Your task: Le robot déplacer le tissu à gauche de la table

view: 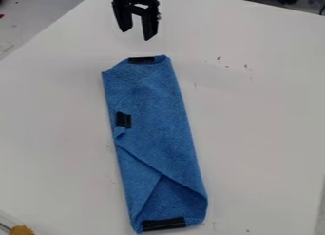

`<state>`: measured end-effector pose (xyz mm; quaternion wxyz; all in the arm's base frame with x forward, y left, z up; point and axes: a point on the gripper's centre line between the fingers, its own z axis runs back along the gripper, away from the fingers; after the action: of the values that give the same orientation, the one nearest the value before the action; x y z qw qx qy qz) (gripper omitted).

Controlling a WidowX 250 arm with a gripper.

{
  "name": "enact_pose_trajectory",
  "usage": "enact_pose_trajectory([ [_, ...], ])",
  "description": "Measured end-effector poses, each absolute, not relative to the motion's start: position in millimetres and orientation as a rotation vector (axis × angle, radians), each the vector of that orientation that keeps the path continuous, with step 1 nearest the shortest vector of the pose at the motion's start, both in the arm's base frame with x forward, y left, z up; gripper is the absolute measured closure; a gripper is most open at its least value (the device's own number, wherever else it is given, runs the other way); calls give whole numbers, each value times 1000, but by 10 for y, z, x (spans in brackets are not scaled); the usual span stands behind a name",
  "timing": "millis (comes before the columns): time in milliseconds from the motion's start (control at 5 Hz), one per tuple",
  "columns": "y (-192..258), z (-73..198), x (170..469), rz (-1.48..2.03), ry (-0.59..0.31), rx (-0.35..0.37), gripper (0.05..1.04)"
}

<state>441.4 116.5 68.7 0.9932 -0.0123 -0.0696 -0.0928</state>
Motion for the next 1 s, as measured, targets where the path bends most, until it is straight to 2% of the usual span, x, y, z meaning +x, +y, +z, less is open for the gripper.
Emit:
enact_pose_trajectory([
  [200, 1147, 481, 4376, -183, -95, -42, 83],
  [400, 1150, 367, 4207, -141, -75, -17, 83],
  [600, 1131, 636, 3991, -59, -132, 50, 83],
  [800, 904, 742, 3663, 46, -157, 97, 83],
  [1000, 760, 690, 3302, 171, -171, 99, 83],
])
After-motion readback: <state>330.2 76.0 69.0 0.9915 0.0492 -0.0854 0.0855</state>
